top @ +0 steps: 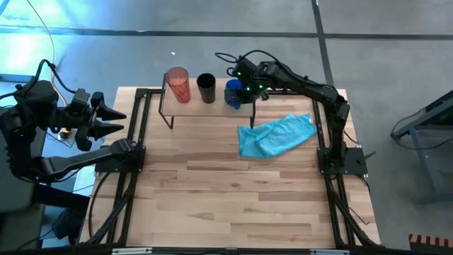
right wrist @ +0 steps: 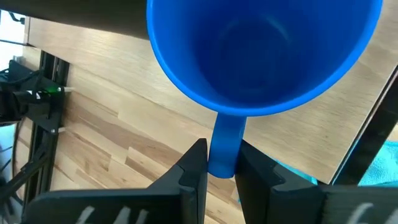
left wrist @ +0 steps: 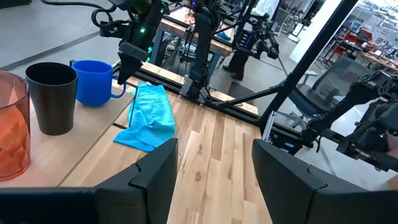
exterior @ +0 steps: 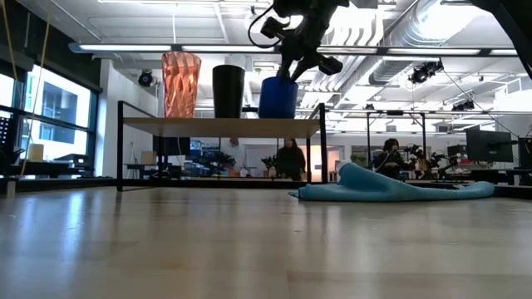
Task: Stack small to large cups/mugs on shelf
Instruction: Put the blue mug on the shelf
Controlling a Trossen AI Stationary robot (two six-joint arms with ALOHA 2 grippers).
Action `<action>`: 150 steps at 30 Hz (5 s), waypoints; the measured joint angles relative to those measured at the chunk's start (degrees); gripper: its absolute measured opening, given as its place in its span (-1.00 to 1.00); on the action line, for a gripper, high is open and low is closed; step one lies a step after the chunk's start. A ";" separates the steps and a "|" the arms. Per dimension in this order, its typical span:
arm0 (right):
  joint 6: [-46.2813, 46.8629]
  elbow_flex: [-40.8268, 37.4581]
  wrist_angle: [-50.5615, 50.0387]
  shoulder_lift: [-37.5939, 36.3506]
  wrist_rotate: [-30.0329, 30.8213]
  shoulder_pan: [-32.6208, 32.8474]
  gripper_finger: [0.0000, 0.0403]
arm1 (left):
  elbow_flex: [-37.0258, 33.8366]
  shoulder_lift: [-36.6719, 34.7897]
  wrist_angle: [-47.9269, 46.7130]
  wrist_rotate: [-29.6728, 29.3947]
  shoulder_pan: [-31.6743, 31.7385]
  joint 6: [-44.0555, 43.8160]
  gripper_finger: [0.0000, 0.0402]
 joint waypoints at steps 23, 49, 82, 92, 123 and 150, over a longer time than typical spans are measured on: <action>0.36 0.02 -0.58 1.83 -1.80 0.07 -0.74 | 0.01 0.00 -0.02 0.00 0.00 0.02 -0.04; -4.38 0.07 -0.95 1.73 -3.98 -0.39 -0.74 | 0.01 0.02 -0.02 -1.11 0.00 0.18 -0.04; -5.18 5.29 -6.75 3.13 -4.33 -1.60 -0.74 | -0.01 0.02 0.46 -2.01 0.01 0.07 -0.04; -5.09 5.29 -6.50 3.41 -4.31 -1.60 -0.74 | -0.01 0.02 0.44 -2.01 0.01 0.17 -0.04; -5.21 5.29 -4.86 3.39 -2.65 -1.62 -0.60 | -0.01 0.02 0.39 -2.01 0.00 0.17 -0.04; -5.21 5.29 -1.69 3.34 -1.37 -1.90 -0.60 | 0.01 0.02 0.28 -2.01 0.02 0.22 -0.04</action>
